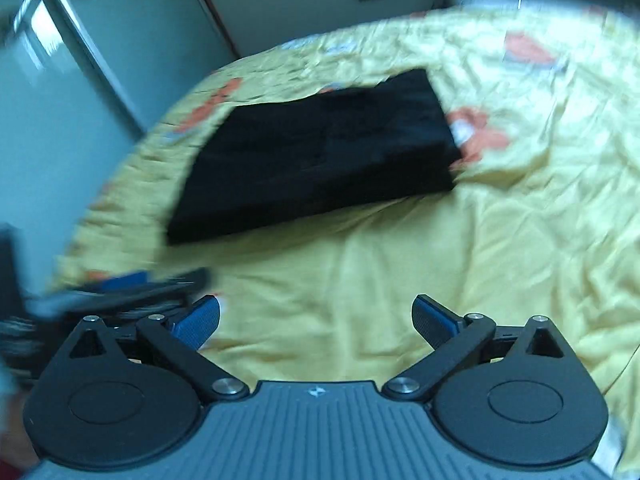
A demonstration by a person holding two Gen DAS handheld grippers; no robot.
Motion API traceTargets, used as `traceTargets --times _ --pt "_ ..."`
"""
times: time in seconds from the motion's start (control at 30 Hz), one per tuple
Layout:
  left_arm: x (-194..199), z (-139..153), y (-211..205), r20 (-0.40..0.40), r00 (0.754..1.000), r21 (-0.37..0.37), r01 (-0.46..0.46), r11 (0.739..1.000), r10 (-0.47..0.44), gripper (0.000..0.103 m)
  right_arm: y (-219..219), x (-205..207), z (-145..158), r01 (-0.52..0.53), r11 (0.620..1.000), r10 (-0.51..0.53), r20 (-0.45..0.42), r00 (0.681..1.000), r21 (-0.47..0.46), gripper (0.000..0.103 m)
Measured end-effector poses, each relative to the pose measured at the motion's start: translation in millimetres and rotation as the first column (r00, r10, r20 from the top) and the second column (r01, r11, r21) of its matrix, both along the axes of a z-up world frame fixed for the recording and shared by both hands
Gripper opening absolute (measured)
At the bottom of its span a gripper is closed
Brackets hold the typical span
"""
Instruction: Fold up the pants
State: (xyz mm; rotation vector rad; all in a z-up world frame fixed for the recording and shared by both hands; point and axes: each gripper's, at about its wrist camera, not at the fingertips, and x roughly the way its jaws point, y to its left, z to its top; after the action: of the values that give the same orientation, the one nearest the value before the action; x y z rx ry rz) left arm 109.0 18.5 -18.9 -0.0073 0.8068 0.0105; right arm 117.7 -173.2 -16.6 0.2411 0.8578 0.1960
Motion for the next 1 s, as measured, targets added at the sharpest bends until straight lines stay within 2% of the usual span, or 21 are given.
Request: traceTargets --times 0.1,0.23,0.43,0.67,1.0 --pt "0 -2 -2 0.006 1.000 0.005 -0.003 1.000 0.003 0.083 7 2 -13 0.038 0.996 -0.035 0.038 0.999 -0.086 0.103" --pt "-1 -4 -3 0.016 1.000 0.012 -0.004 1.000 0.003 0.087 7 0 -23 0.060 0.991 -0.051 0.079 0.996 -0.120 0.103" --pt "-5 -9 -4 0.033 0.999 0.015 -0.018 1.000 0.017 0.092 13 -3 -28 0.042 0.981 -0.022 0.107 0.994 -0.191 0.103" --pt "-14 -14 -8 0.066 0.997 0.019 -0.037 0.999 0.035 0.097 20 -8 -34 0.027 0.971 0.006 0.133 0.991 -0.238 0.103" --pt "-21 -17 -9 0.096 0.994 0.022 -0.052 0.998 0.050 0.101 20 -16 -38 0.028 0.971 0.015 0.175 0.984 -0.237 0.103"
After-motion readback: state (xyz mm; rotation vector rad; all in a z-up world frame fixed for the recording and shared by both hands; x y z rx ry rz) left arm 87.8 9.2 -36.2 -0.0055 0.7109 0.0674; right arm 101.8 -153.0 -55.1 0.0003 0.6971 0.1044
